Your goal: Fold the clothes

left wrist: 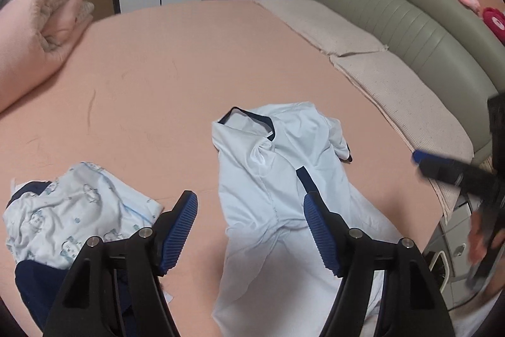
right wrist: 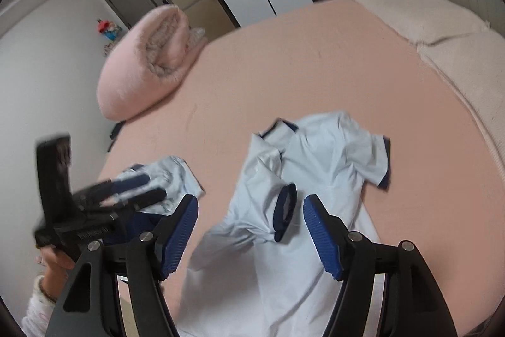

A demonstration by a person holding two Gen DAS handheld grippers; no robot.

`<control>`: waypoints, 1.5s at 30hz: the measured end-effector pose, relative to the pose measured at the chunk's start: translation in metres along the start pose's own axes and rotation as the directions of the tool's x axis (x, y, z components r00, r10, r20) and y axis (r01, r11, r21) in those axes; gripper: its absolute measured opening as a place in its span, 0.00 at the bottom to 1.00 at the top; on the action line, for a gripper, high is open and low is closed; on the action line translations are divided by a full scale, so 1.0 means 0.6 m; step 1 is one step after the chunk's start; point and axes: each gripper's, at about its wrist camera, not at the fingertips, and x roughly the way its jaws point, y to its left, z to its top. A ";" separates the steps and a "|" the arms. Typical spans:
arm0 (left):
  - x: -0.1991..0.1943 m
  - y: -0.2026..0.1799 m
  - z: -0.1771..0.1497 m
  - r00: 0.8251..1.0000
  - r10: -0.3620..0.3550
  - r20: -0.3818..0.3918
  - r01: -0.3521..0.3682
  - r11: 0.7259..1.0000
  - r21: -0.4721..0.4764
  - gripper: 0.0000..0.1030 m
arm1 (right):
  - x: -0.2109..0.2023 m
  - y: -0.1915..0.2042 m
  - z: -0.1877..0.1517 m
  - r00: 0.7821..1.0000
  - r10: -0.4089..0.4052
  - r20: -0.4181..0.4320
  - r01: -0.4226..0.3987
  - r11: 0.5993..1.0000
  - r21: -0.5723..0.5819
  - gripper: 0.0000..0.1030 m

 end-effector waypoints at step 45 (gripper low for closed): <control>0.317 0.040 0.074 0.954 -0.185 -0.237 0.073 0.907 -0.415 0.54 | 0.278 -0.174 -0.063 0.922 0.386 -0.026 -0.296 0.746 0.597 0.55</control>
